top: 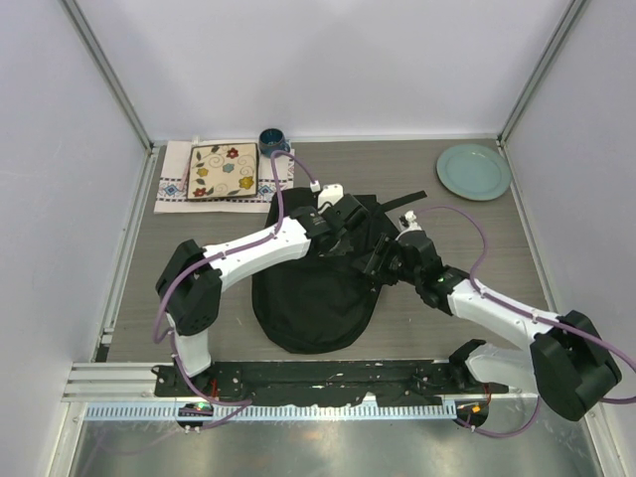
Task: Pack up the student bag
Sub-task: Unzip the student bag at the center of the board.
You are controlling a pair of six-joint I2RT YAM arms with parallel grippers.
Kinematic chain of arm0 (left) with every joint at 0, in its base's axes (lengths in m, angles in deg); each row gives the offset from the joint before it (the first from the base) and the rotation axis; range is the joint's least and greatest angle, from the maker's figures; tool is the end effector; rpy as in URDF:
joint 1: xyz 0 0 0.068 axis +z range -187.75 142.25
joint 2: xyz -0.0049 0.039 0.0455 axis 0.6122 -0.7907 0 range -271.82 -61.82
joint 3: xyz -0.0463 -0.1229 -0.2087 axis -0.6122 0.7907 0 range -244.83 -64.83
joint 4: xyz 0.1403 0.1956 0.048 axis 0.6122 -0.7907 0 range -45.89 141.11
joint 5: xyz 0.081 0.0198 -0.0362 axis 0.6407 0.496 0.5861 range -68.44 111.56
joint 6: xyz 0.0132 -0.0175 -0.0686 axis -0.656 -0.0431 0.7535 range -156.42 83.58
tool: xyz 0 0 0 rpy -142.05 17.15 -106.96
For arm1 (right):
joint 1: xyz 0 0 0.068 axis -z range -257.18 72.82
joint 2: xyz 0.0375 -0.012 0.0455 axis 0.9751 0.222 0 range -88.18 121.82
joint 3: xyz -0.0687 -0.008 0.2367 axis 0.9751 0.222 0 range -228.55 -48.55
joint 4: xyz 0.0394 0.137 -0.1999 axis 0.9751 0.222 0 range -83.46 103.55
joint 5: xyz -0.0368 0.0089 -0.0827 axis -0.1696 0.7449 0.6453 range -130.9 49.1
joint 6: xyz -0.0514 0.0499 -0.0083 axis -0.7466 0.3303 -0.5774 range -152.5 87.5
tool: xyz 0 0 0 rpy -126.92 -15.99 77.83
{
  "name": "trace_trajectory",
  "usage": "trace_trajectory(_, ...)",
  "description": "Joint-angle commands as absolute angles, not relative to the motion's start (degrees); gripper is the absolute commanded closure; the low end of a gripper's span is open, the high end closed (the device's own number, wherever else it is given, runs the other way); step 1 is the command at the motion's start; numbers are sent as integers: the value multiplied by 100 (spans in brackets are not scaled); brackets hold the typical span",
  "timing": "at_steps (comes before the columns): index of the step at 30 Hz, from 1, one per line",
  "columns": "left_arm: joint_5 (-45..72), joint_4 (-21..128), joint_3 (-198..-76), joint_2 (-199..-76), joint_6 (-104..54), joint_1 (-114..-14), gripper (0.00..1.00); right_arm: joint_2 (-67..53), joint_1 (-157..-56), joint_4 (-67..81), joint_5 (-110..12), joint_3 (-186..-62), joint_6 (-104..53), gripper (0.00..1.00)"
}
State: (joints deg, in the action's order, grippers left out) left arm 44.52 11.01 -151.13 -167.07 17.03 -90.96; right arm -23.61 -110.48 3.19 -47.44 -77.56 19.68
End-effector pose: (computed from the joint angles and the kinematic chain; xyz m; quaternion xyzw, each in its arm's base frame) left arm 0.2482 -0.2934 0.2143 -0.0550 0.9444 -0.0952 0.3100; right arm 0.2064 0.1438 0.1726 0.1161 0.8668 0.3641 0.3204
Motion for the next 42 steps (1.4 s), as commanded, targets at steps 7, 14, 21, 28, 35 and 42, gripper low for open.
trace_trajectory(7, 4477, 1208, -15097, -16439, 1588, -9057, 100, -1849, -10987, -637, -5030, -7518, 2015, 50)
trace_trajectory(14, 4494, 1191, -15070, -16413, 1553, -9057, 100, -1752, -10917, -796, -5039, -7518, 1927, 76)
trace_trajectory(21, 4547, 1182, -14921, -16237, 1500, -9013, 100, -1936, -10776, -603, -4907, -7544, 1786, 100)
trace_trajectory(28, 4828, 980, -14711, -15930, 1412, -8916, 100, -2437, -10741, -31, -4389, -7509, 1575, 100)
trace_trajectory(35, 5294, 638, -14376, -15543, 1298, -8644, 100, -2543, -10732, 83, -4388, -7369, 1549, 100)
trace_trajectory(42, 5575, 523, -13788, -14911, 1149, -8284, 100, -2639, -10723, 153, -4353, -7263, 1549, 100)
